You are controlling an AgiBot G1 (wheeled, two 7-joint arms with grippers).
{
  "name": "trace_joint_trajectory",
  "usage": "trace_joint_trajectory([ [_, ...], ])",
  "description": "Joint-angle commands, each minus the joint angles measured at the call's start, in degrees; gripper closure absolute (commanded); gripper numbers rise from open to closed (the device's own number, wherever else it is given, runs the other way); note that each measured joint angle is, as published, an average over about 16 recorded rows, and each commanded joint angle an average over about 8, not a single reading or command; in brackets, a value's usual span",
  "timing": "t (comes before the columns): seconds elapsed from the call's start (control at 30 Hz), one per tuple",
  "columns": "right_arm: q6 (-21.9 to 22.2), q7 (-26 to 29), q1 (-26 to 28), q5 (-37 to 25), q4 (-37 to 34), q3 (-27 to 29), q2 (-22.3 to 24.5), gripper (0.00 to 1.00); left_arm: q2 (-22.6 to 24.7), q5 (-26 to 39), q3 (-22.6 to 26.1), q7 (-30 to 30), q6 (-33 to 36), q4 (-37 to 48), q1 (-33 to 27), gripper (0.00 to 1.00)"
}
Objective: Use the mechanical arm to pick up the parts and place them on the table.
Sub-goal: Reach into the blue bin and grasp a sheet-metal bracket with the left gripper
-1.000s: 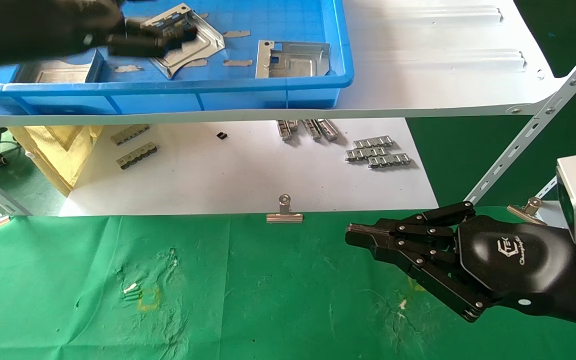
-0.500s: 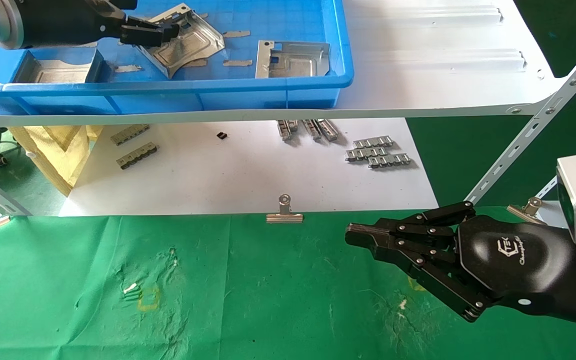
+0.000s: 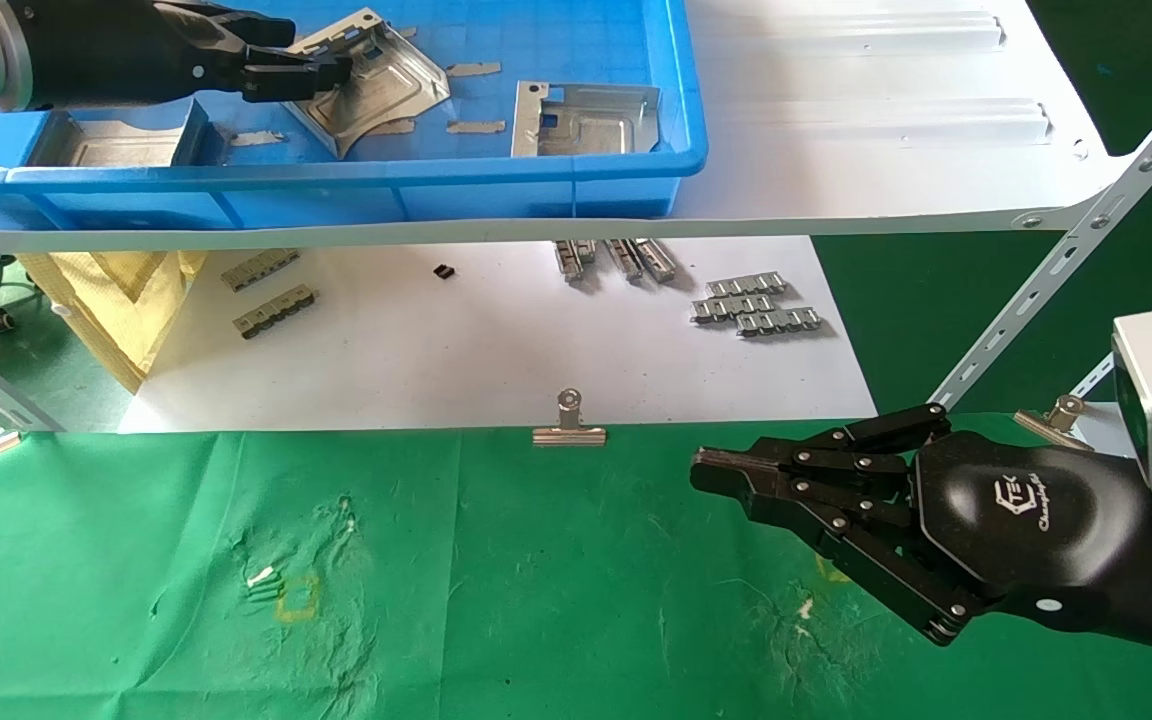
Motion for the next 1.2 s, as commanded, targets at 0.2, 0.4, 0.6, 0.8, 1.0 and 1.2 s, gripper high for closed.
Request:
trace_joint_trajectory([
  [0.2,0.0,0.0,0.0,0.0,0.0,0.0,0.0,1.0,-0.3,-0.1,-0.1,0.3,-0.4,0.7,-0.3,1.0],
  [0.4,0.0,0.0,0.0,0.0,0.0,0.0,0.0,0.51,-0.7,-0.6,-0.4,0.8,-0.8,0.7,-0.5,1.0],
  [0.6,0.0,0.0,0.0,0.0,0.0,0.0,0.0,0.0,-1.5,-2.3,-1.6,2.0,1.6,-0.3,-1.5,1.0],
  [0.8,0.0,0.0,0.0,0.0,0.0,0.0,0.0,0.0,-3.5,-5.2,-3.5,5.0,10.3,-2.2,-2.7,1.0],
  [1.0,0.0,0.0,0.0,0.0,0.0,0.0,0.0,0.0,-6.5,-7.7,-4.8,10.0,25.3,-4.6,-2.7,1.0],
  [1.2,0.0,0.0,0.0,0.0,0.0,0.0,0.0,0.0,-9.3,-10.7,-4.9,15.8,35.1,-9.2,-0.2,1.0],
])
